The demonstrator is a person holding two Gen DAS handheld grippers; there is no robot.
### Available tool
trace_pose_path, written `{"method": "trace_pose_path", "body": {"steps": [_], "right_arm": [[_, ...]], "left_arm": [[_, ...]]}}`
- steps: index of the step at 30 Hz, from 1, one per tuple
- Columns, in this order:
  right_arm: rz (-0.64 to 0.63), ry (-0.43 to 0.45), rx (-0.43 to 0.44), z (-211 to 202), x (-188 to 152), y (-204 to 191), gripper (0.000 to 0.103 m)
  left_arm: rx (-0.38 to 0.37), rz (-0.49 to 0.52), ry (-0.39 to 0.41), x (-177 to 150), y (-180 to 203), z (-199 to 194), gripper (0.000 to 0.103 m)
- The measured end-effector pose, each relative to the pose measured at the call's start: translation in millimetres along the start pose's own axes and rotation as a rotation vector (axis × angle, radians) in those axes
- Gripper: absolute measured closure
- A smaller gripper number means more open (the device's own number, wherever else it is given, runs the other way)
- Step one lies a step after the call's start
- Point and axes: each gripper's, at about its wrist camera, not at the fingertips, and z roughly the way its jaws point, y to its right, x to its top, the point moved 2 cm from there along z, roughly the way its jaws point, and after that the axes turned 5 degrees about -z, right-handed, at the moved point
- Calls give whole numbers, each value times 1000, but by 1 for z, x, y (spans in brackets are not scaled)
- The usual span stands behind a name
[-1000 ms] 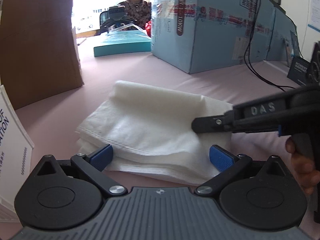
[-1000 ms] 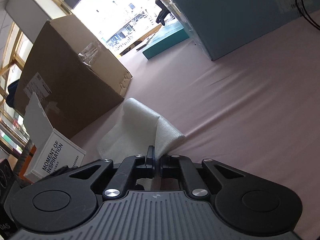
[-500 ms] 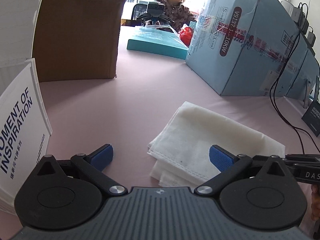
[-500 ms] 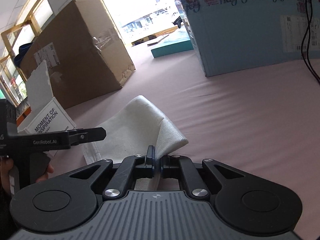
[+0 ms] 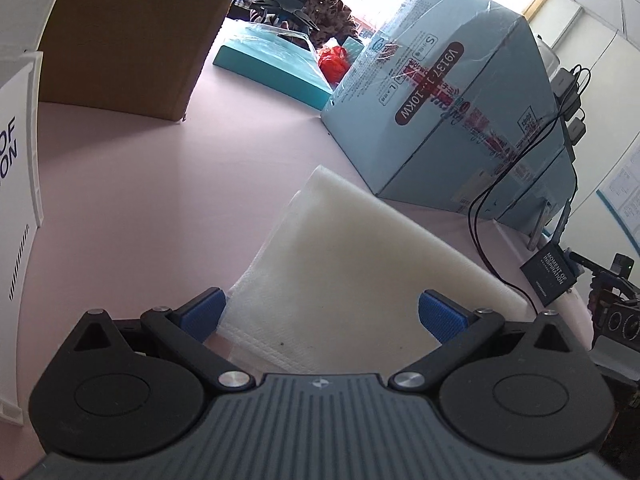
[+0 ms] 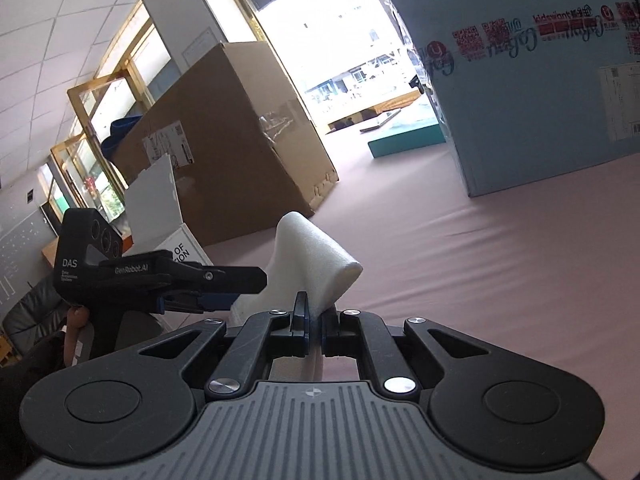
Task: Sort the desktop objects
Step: 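Lift the napkin with the right gripper while the left gripper approaches it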
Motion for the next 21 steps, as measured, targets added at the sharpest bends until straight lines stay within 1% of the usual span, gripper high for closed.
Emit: {"method": "trace_pose_path", "body": {"steps": [6, 7, 12, 14, 16, 18, 21], "right_arm": [[-1, -22, -14, 4, -2, 0, 98], [-1, -26, -19, 5, -2, 0, 98], [11, -57, -65, 11, -4, 5, 98], [19, -75, -88, 14, -6, 7, 97], [31, -94, -115, 18, -7, 11, 93], [48, -107, -134, 21, -8, 15, 92], [52, -109, -144, 22, -9, 16, 91]], "left_arm": [[-87, -69, -36, 1, -3, -1, 0], [-91, -72, -38, 1, -3, -1, 0], [-97, -67, -47, -1, -1, 0, 1], [-96, -62, -54, -1, 0, 1, 5], [-89, -52, -53, -2, 1, 1, 6], [-84, -49, -52, -2, 1, 2, 8], [-75, -45, -50, -2, 1, 2, 17]]}}
